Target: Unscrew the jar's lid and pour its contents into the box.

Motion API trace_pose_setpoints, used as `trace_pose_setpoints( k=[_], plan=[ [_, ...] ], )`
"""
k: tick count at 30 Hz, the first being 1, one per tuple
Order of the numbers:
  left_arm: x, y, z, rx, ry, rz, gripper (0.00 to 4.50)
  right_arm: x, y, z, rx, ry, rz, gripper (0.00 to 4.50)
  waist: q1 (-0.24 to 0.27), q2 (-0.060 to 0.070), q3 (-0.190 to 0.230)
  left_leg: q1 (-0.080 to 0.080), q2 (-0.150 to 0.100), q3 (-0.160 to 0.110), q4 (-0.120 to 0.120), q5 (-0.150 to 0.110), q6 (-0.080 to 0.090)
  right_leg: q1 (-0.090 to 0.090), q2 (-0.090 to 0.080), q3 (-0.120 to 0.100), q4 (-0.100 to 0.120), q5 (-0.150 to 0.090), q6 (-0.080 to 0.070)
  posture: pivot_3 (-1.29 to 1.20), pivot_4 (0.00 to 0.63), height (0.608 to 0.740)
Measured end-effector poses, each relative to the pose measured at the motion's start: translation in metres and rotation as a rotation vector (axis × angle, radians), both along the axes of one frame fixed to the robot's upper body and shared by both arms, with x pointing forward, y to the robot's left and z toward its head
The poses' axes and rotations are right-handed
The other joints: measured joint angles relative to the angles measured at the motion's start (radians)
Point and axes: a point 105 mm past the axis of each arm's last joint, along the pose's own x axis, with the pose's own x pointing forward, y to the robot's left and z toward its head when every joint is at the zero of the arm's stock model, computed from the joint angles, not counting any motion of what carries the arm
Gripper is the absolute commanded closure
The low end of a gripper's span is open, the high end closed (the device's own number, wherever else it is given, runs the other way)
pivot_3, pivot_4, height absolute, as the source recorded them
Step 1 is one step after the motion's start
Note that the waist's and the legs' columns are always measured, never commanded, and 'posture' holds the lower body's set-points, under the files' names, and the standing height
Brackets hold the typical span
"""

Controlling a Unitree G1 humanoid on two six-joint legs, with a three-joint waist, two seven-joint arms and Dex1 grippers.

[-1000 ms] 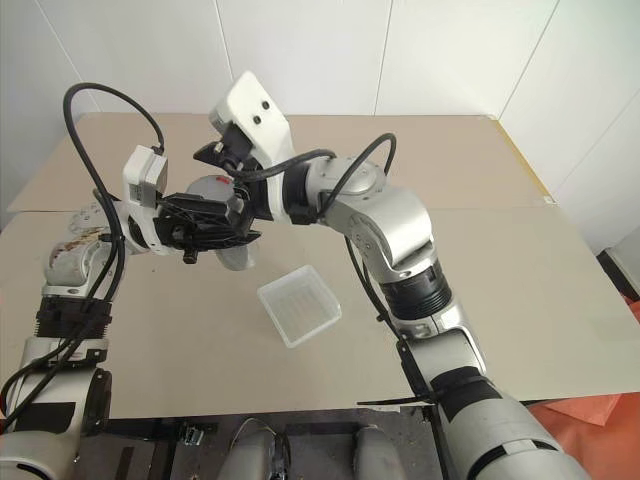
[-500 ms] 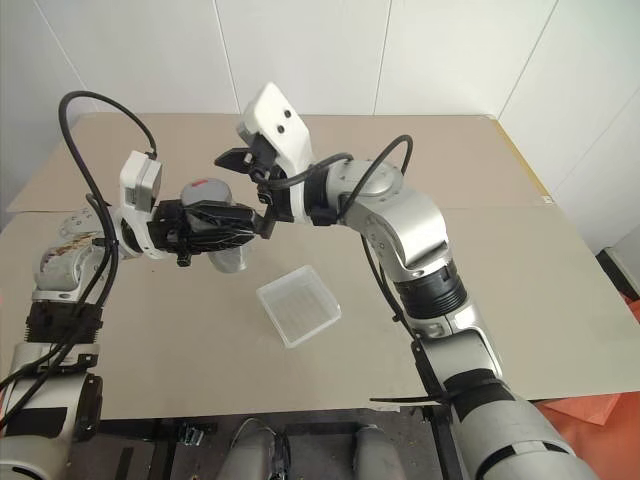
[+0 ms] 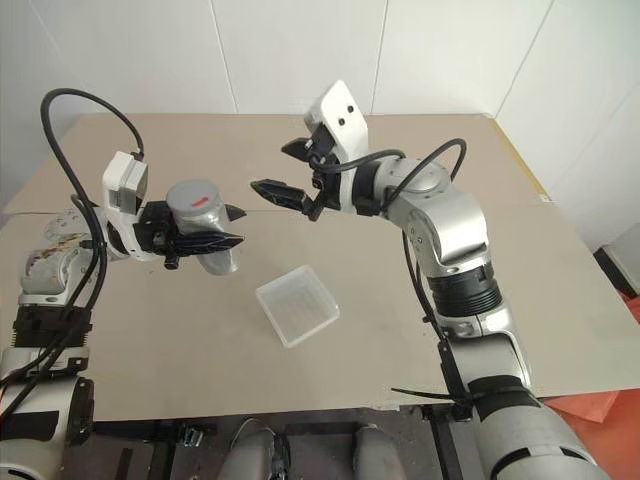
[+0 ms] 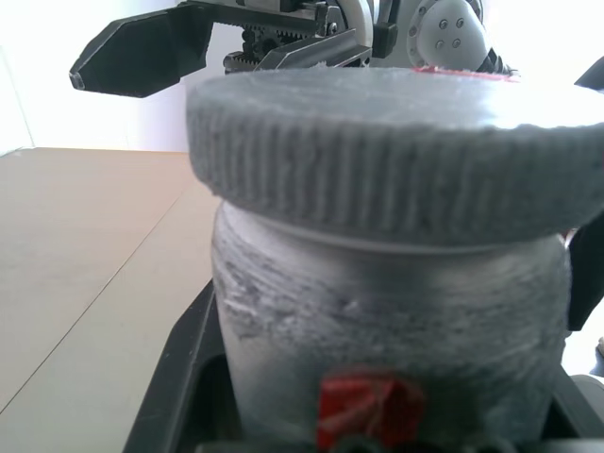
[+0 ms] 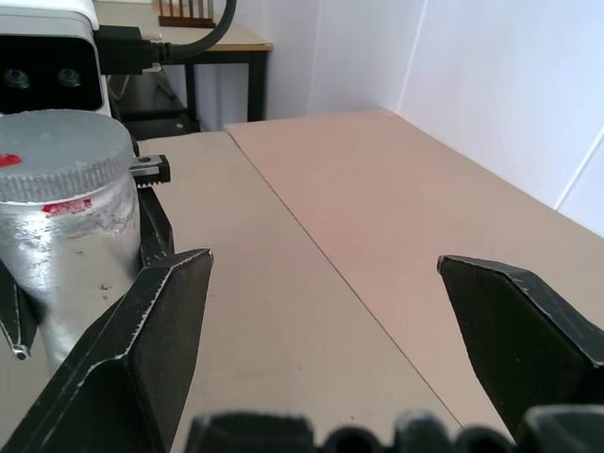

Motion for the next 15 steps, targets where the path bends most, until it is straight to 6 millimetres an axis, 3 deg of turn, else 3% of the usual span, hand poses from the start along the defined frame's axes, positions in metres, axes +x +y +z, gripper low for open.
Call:
trace_pose_setpoints(
  k=[7,15],
  plan=[
    [0.001,-0.001,0.000,-0.004,-0.002,-0.001,2.54,-0.030,0.002,0.013,0.039,-0.009,0.139,0.03,0.007,0.000,0.000,0.000,0.000,0.000,0.000,0.000,0.000,0.000,0.000,0.000,0.000,0.000,0.000,0.00,0.150,0.740],
    [0.005,-0.008,0.001,-0.023,-0.015,-0.013,2.54,-0.054,0.029,0.015,0.036,0.007,0.252,0.03,0.005,0.000,0.000,0.000,0.000,0.000,0.000,0.000,0.000,0.000,0.000,0.000,0.000,0.000,0.000,0.00,0.150,0.740]
  ],
)
